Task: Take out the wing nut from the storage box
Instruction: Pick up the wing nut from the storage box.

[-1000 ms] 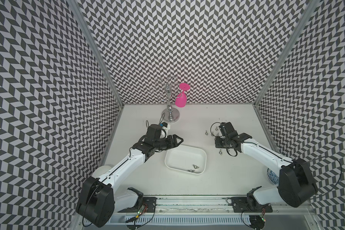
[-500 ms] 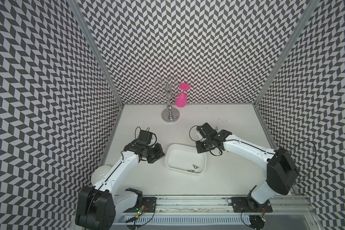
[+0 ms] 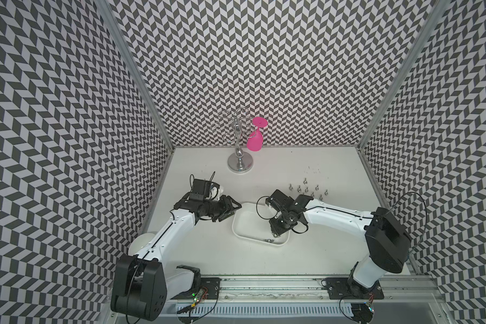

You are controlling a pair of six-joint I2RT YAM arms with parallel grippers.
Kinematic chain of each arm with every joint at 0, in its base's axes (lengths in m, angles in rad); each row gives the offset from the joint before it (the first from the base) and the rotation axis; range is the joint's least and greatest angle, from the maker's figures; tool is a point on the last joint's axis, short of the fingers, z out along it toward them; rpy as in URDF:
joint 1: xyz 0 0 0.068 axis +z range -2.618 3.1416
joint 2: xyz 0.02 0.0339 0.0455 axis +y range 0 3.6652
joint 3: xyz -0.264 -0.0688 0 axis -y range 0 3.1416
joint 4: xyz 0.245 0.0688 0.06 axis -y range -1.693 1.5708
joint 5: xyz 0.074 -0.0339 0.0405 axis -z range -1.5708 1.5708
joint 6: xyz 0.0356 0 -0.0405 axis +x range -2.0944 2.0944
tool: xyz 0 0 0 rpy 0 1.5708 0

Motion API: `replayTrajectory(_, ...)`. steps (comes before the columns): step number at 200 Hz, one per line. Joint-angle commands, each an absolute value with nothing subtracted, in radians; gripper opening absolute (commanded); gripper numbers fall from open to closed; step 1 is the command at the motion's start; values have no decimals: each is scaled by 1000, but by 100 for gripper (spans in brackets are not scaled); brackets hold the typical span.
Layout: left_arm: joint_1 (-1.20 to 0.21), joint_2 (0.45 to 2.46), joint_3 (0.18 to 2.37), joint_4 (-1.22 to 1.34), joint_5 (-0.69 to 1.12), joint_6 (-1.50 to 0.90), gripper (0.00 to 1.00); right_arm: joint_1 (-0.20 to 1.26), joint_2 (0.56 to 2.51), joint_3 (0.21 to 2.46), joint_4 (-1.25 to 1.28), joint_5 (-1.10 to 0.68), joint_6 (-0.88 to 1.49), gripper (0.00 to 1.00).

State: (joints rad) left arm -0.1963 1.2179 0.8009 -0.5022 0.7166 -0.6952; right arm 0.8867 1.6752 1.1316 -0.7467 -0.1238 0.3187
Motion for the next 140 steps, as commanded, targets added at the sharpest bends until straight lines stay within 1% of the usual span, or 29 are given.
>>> replayTrajectory(1,-203,1223,840,-360,853,-696,55,899,1703,1133,-700,-114,282,36)
replayTrajectory(33,-227,1220,822,-344,847,-720,55,902,1734,1129,-670,-154,265,36)
replayTrajectory(56,-230,1211,815,-339,848,-732,55,904,1754,1128,-676,-115,250,36)
replayTrajectory(96,-233,1207,816,-339,843,-739,55,904,1782,1109,-655,-103,229,35)
replayTrajectory(140,-234,1203,817,-353,834,-736,54,904,1817,1118,-632,-136,223,33)
